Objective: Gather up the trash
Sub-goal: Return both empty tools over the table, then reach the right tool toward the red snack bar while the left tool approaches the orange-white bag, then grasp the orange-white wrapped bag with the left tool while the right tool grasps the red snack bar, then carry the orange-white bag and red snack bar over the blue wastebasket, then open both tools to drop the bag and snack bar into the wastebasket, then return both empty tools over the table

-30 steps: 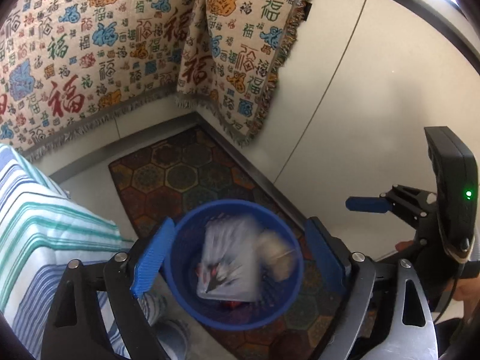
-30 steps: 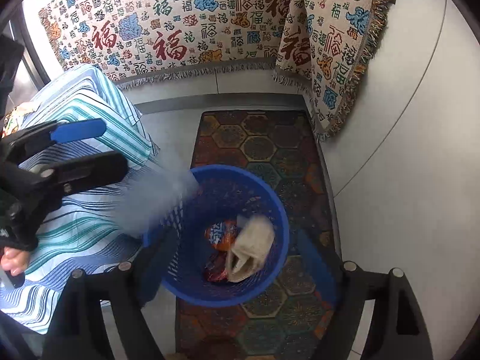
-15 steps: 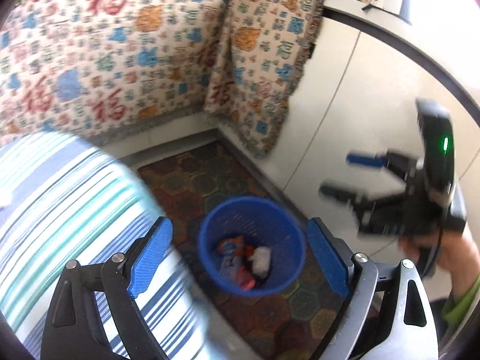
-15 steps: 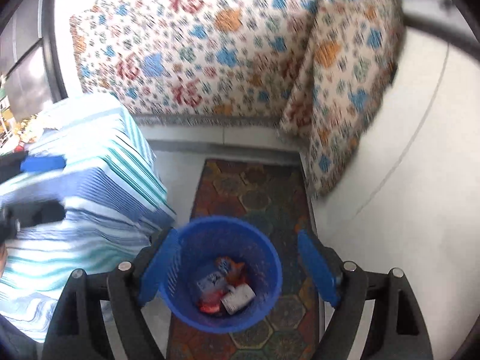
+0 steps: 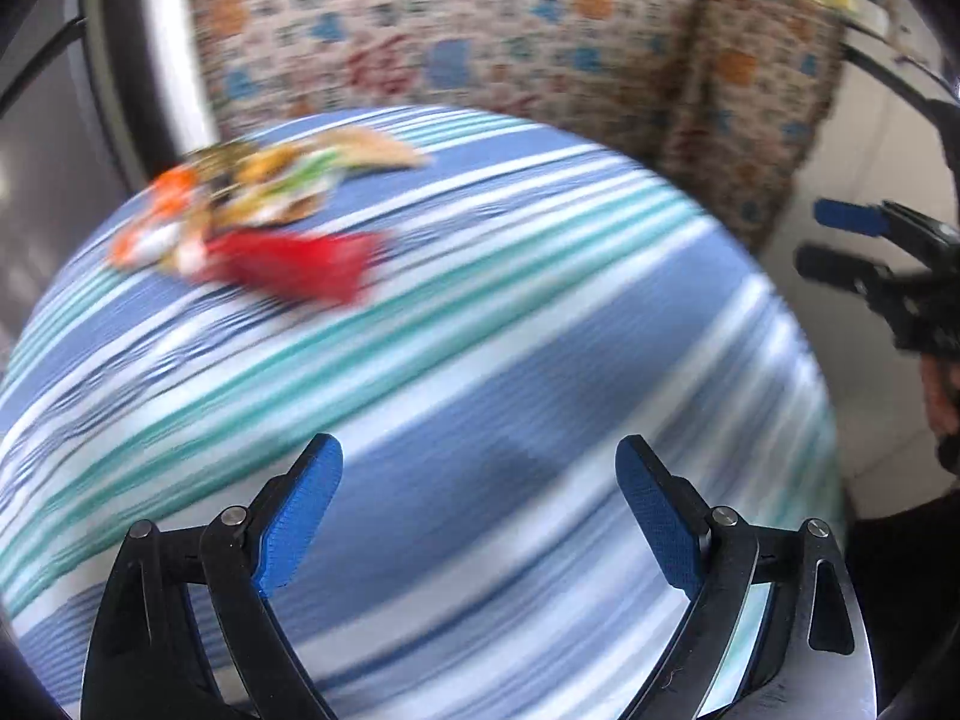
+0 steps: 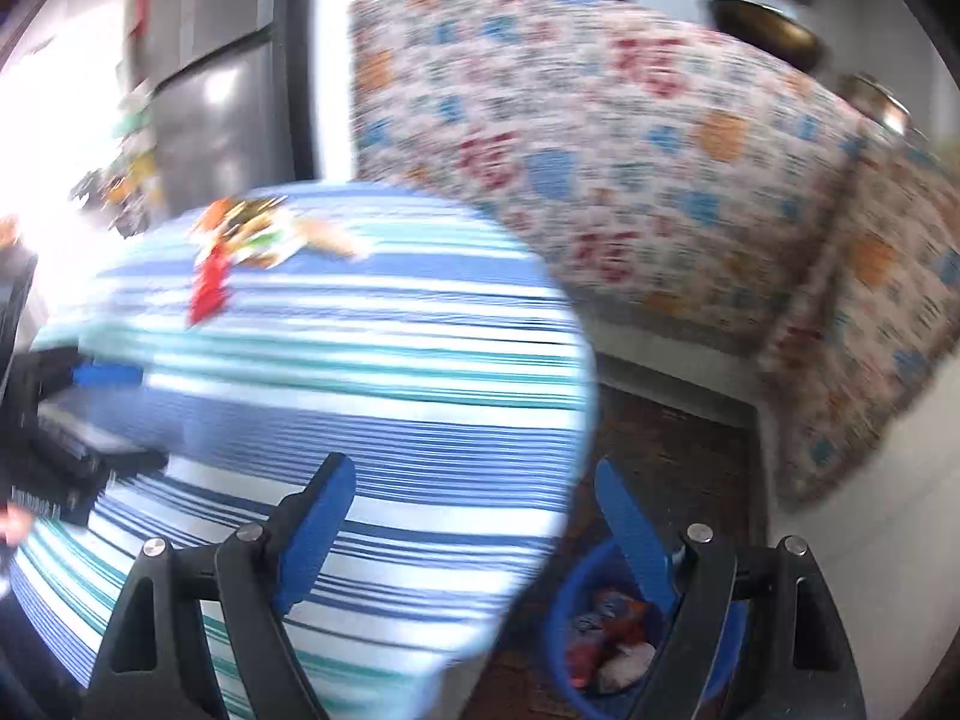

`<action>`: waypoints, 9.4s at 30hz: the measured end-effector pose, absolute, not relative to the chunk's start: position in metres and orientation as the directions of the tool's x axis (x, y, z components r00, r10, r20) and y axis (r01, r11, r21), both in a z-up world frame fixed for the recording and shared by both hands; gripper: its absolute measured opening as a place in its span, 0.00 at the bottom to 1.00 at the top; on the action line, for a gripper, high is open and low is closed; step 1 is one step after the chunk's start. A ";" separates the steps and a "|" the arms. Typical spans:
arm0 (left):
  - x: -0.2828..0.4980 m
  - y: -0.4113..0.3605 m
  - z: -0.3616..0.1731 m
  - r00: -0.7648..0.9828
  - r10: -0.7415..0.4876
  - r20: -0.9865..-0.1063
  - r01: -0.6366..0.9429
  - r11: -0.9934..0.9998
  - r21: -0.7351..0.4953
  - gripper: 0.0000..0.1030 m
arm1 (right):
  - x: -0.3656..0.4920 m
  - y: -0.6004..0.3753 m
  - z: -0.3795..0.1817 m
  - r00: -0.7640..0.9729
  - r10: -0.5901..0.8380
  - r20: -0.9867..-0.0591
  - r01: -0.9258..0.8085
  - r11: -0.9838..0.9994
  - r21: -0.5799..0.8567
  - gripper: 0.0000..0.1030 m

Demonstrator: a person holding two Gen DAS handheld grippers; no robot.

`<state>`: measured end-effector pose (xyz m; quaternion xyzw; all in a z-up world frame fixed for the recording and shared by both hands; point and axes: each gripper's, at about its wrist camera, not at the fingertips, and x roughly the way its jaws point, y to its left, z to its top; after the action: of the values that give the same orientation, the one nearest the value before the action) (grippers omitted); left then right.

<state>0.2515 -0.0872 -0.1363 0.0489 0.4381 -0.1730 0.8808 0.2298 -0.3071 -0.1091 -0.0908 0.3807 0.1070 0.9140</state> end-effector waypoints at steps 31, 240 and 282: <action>0.362 0.088 -0.166 0.575 -0.096 -0.812 0.118 0.992 -0.034 1.00 | 0.291 -0.162 -0.131 0.575 0.365 -0.732 -0.481 0.875 0.059 0.82; 0.268 -0.428 -0.100 0.312 -0.620 -0.720 0.735 0.638 -0.231 0.45 | 0.176 -0.583 -0.129 0.591 0.043 -0.806 0.271 0.930 0.249 0.13; 0.267 -0.170 -0.115 0.497 -0.428 -0.755 0.485 0.858 -0.167 0.96 | 0.220 -0.400 -0.099 0.723 0.067 -0.687 -0.025 0.997 0.071 0.56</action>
<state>0.2673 -0.1700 -0.1153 0.0336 0.4262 -0.2641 0.8646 0.2196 -0.4001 -0.0988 0.0284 0.3712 0.0250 0.9278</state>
